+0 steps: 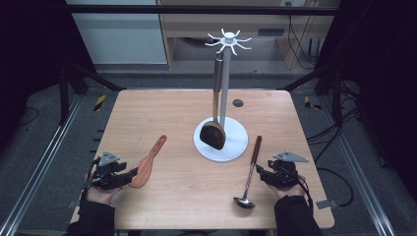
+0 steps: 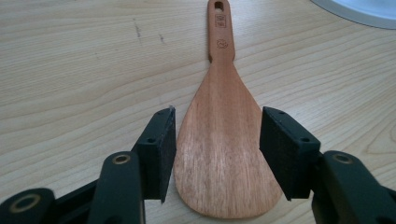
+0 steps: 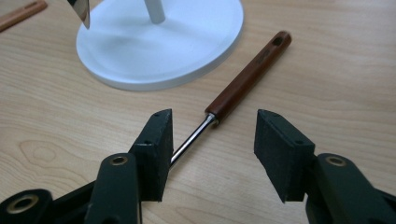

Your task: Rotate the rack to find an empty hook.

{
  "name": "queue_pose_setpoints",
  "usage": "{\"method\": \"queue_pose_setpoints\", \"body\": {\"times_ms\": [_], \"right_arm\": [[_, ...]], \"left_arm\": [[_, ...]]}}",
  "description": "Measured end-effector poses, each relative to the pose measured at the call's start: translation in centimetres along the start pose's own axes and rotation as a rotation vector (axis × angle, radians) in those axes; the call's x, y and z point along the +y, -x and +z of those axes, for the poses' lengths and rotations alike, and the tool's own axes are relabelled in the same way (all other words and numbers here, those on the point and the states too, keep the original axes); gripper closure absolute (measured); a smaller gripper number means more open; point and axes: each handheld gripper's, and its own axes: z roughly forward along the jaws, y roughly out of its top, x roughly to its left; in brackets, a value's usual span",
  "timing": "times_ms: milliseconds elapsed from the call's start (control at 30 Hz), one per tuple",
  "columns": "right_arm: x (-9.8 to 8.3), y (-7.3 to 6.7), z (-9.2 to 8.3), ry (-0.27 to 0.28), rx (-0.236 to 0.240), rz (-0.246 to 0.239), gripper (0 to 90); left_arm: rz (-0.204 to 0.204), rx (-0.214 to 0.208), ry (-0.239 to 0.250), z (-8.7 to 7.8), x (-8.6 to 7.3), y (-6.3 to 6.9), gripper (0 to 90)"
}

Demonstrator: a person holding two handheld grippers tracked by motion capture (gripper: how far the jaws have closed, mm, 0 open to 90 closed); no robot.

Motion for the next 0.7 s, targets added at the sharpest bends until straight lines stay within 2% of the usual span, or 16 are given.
{"method": "queue_pose_setpoints", "body": {"times_ms": [300,600,700], "right_arm": [[0.2,-1.2,2.0,-0.076,0.003,-0.025,49.2],[0.6,-1.3,3.2,-0.153,-0.019,0.023,54.0],[0.6,-1.4,3.6,-0.175,-0.02,0.025,55.5]], "left_arm": [[0.005,0.006,-0.02,0.3,0.0,-0.1,45.9],[0.006,0.008,-0.041,0.6,0.0,-0.1,45.7],[0.012,0.006,-0.045,0.6,0.0,-0.1,45.7]]}}
